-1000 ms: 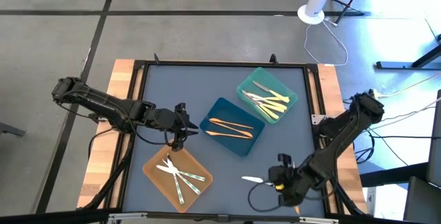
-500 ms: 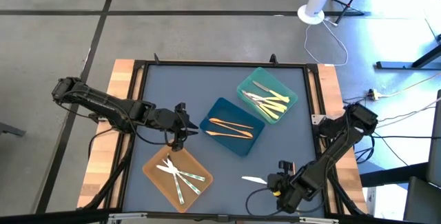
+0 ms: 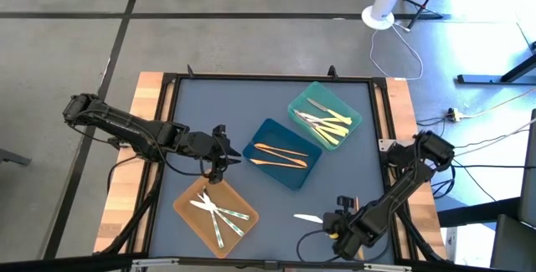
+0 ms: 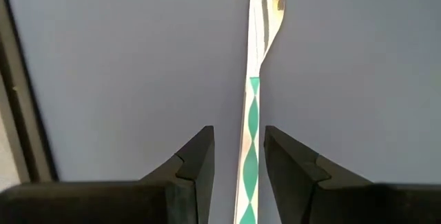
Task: Sort silverware by color (type)
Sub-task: Put the blue knife into the orange bin
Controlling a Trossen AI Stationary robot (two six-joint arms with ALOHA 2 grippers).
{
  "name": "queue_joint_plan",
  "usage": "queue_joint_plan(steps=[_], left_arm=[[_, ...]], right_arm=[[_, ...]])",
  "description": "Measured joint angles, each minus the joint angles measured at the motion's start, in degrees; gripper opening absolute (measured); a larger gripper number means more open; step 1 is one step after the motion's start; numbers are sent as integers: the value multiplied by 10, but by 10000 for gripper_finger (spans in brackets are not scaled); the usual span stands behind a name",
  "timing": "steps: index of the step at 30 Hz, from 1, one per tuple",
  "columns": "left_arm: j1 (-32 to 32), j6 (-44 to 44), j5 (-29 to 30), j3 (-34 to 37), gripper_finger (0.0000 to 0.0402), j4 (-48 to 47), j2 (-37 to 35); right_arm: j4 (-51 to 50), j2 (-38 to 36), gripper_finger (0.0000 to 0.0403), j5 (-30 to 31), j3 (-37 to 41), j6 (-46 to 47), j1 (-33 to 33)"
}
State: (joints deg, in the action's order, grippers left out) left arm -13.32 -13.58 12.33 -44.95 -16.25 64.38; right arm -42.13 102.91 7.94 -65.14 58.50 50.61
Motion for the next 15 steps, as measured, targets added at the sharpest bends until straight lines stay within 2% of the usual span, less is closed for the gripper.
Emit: queue_joint_plan(steps=[15], left_arm=[[0,-13,0,0,84,0,0]], right_arm=[[-14,21,115,0,0,1,0]])
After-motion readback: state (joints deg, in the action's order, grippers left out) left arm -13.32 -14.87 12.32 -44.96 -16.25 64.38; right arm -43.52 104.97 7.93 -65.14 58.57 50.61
